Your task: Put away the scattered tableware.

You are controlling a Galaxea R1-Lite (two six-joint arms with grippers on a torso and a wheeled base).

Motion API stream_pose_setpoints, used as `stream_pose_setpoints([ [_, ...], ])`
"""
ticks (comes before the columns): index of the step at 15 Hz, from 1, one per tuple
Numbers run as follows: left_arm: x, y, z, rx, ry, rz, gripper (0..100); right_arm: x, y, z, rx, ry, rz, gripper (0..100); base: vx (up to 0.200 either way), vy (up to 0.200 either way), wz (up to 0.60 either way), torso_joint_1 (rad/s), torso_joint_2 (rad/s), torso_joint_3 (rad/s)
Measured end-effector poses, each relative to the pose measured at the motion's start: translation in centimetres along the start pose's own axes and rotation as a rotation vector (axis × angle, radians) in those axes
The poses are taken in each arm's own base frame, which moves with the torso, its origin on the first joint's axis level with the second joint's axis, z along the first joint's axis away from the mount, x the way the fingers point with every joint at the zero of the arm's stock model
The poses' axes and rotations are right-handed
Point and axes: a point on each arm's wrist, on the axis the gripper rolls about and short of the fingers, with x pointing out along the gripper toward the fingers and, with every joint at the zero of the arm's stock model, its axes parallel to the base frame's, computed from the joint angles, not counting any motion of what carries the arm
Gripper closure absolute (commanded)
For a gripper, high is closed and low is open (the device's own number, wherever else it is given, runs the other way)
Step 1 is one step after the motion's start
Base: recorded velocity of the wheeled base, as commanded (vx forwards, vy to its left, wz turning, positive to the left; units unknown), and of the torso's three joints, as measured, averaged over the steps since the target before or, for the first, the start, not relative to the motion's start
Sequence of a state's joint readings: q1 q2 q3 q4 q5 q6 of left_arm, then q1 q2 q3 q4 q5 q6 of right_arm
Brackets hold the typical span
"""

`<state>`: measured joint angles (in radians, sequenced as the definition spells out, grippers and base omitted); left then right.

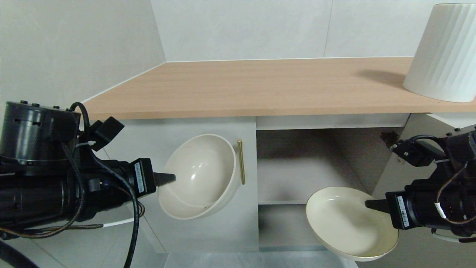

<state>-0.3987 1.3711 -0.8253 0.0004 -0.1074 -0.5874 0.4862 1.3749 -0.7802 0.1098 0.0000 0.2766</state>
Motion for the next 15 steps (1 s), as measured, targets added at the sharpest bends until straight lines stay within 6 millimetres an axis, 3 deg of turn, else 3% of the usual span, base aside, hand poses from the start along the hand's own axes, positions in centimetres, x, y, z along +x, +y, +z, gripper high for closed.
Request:
stream_pose_setpoints([
  [4, 0.0, -0.1, 0.0, 0.003, 0.000, -0.005, 100, 2.4, 0.1, 1.1, -0.001, -0.041, 0.003, 100, 0.000, 0.000, 0.00, 0.000, 0.00, 0.000],
  [6, 0.0, -0.2, 0.0, 0.004, 0.000, -0.006, 100, 5.6, 0.1, 1.7, 0.003, -0.043, 0.000, 100, 0.000, 0.000, 0.00, 0.000, 0.00, 0.000],
  [9, 0.1, -0.1, 0.0, 0.003, 0.003, -0.004, 100, 11.9, 0.0, 2.2, 0.012, -0.076, 0.000, 100, 0.000, 0.000, 0.00, 0.000, 0.00, 0.000],
  [12, 0.2, -0.1, 0.0, 0.003, 0.006, -0.002, 100, 17.7, -0.6, 1.6, 0.044, -0.120, -0.016, 100, 0.000, 0.000, 0.00, 0.000, 0.00, 0.000],
  [15, 0.4, -0.1, -0.2, 0.005, 0.015, -0.001, 100, 22.0, -2.1, 0.5, 0.110, -0.123, -0.079, 100, 0.000, 0.000, 0.00, 0.000, 0.00, 0.000],
])
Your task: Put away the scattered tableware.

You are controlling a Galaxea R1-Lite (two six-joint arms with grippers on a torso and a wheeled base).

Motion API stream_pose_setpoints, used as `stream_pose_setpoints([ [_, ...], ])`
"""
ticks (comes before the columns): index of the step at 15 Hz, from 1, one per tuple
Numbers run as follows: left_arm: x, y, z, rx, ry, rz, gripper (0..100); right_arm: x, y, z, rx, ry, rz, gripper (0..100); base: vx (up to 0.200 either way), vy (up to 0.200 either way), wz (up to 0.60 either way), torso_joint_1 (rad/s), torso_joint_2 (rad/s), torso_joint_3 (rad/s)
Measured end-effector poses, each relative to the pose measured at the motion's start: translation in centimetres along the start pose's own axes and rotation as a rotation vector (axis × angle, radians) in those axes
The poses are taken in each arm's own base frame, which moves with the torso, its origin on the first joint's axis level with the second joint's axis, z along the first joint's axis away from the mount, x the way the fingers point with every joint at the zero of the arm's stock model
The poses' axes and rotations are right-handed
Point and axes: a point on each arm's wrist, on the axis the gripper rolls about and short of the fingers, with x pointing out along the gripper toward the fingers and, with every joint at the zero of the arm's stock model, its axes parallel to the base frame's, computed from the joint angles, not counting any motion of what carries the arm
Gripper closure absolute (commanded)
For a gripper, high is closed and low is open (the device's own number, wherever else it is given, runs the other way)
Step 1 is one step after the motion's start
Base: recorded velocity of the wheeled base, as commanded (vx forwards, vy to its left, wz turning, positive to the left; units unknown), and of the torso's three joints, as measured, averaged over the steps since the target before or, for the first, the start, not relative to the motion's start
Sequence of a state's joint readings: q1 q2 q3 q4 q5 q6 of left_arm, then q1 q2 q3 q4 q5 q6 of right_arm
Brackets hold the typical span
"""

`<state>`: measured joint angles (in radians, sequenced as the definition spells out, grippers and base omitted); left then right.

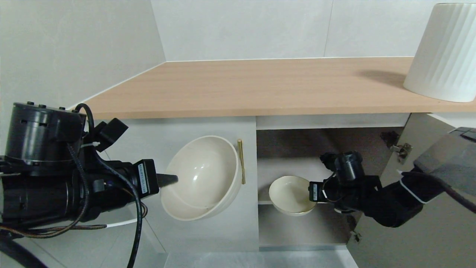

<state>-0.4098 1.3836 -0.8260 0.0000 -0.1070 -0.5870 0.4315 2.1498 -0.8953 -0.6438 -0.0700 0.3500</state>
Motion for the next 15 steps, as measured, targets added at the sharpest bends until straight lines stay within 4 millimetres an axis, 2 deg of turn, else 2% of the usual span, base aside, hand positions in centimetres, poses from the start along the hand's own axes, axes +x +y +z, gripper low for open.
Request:
stream_pose_setpoints([
  [2, 0.2, -0.1, -0.1, 0.002, 0.010, 0.000, 100, 2.4, -1.2, -0.3, 0.042, -0.022, -0.087, 100, 0.000, 0.000, 0.00, 0.000, 0.00, 0.000],
  [5, 0.6, -0.2, -0.5, 0.008, 0.031, -0.001, 100, 4.7, -2.1, -0.9, 0.084, -0.028, -0.150, 100, 0.000, 0.000, 0.00, 0.000, 0.00, 0.000],
  [11, 0.8, -0.3, -0.6, 0.010, 0.040, -0.002, 100, 7.3, -3.9, -0.9, 0.106, -0.086, -0.264, 100, 0.000, 0.000, 0.00, 0.000, 0.00, 0.000],
  [15, 0.9, -0.3, -0.6, 0.010, 0.044, 0.000, 100, 8.6, -5.0, -0.2, 0.125, -0.135, -0.330, 100, 0.000, 0.000, 0.00, 0.000, 0.00, 0.000],
])
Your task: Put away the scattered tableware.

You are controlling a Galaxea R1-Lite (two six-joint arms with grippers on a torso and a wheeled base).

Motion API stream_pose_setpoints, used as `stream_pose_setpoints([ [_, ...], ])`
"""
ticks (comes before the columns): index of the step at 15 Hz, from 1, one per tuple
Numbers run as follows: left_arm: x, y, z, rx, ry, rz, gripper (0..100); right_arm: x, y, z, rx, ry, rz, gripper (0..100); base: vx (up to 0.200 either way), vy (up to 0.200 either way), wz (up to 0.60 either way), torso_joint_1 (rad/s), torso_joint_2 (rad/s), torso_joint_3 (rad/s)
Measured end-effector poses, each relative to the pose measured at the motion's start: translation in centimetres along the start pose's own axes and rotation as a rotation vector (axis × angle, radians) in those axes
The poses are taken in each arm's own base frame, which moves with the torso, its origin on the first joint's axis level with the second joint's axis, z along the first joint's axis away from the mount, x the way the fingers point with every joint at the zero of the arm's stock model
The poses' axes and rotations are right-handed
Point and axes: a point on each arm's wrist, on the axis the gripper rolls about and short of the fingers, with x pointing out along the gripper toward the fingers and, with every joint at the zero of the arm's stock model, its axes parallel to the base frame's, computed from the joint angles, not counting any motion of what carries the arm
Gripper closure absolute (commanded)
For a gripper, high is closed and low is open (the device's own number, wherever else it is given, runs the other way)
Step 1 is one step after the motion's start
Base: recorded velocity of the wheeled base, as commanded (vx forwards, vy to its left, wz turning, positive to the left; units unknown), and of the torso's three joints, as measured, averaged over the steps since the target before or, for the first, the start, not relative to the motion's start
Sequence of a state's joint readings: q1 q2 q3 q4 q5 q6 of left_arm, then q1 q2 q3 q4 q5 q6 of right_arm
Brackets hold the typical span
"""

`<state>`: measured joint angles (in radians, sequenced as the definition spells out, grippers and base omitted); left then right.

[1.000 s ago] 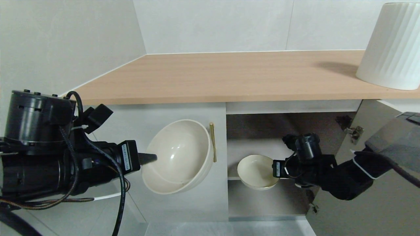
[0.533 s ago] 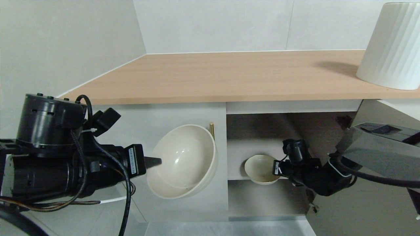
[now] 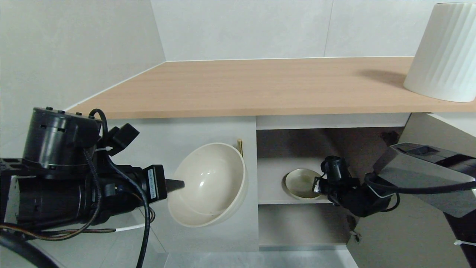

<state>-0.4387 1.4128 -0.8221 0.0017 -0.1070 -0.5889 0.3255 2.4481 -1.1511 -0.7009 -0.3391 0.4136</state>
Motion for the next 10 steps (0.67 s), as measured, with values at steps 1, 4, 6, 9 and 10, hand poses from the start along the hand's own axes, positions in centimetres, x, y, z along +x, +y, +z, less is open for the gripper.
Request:
stream_pose_setpoints([
  [1, 0.02, 0.00, 0.00, 0.000, 0.001, 0.000, 100, 0.29, -0.09, 0.12, 0.011, -0.005, -0.003, 100, 0.000, 0.000, 0.00, 0.000, 0.00, 0.000],
  [4, 0.04, 0.02, 0.00, 0.000, 0.001, 0.001, 100, 0.74, -0.01, 0.25, 0.023, -0.016, -0.006, 100, 0.000, 0.000, 0.00, 0.000, 0.00, 0.000],
  [6, 0.04, 0.01, -0.01, 0.000, 0.001, 0.000, 100, 0.90, 0.00, 0.23, 0.024, -0.017, -0.007, 100, 0.000, 0.000, 0.00, 0.000, 0.00, 0.000],
  [9, 0.06, 0.01, -0.01, 0.001, 0.002, 0.001, 100, 1.16, 0.11, 0.41, 0.038, -0.026, -0.005, 100, 0.000, 0.000, 0.00, 0.000, 0.00, 0.000],
  [10, 0.07, 0.02, -0.01, 0.000, 0.002, 0.002, 100, 1.21, 0.15, 0.45, 0.039, -0.028, -0.004, 0, 0.000, 0.000, 0.00, 0.000, 0.00, 0.000],
])
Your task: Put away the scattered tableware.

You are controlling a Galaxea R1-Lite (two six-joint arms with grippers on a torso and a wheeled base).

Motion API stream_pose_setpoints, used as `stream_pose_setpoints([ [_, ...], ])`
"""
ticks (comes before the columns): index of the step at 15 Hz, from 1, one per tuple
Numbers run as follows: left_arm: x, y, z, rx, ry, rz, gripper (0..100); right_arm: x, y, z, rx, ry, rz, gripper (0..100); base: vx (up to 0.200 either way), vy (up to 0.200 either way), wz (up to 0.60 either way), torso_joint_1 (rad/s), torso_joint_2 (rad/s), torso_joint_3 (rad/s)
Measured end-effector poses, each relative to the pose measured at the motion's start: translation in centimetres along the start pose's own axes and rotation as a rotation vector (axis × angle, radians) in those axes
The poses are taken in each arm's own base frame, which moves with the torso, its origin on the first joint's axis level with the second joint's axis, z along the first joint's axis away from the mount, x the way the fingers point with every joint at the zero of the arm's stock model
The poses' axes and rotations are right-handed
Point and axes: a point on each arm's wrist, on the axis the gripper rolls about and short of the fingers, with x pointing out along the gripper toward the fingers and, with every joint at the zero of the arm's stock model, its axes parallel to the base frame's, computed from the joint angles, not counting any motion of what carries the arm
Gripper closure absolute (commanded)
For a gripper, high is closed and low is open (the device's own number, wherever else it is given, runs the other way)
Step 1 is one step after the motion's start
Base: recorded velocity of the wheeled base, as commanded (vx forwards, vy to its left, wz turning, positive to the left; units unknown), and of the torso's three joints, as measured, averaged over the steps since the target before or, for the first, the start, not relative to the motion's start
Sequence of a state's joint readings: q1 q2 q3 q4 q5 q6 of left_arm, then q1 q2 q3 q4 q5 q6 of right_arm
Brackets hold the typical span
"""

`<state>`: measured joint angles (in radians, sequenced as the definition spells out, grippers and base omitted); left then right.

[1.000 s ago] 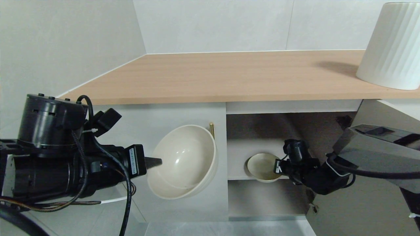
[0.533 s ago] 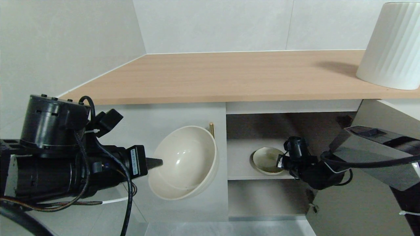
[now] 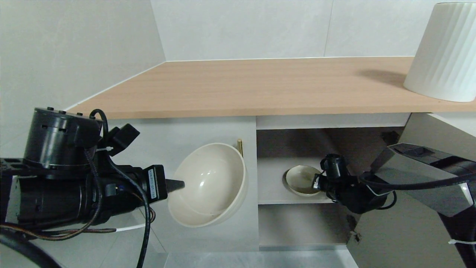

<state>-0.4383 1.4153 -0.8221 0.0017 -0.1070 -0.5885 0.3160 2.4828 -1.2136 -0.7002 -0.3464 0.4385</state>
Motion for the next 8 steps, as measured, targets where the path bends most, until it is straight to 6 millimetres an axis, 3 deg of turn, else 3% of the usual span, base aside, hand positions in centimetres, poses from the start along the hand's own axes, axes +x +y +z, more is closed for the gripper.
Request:
stream_pose_setpoints([
  [8, 0.46, -0.01, -0.09, 0.001, 0.014, 0.005, 100, -0.35, 0.17, 0.63, 0.048, -0.011, 0.012, 0, 0.000, 0.000, 0.00, 0.000, 0.00, 0.000],
])
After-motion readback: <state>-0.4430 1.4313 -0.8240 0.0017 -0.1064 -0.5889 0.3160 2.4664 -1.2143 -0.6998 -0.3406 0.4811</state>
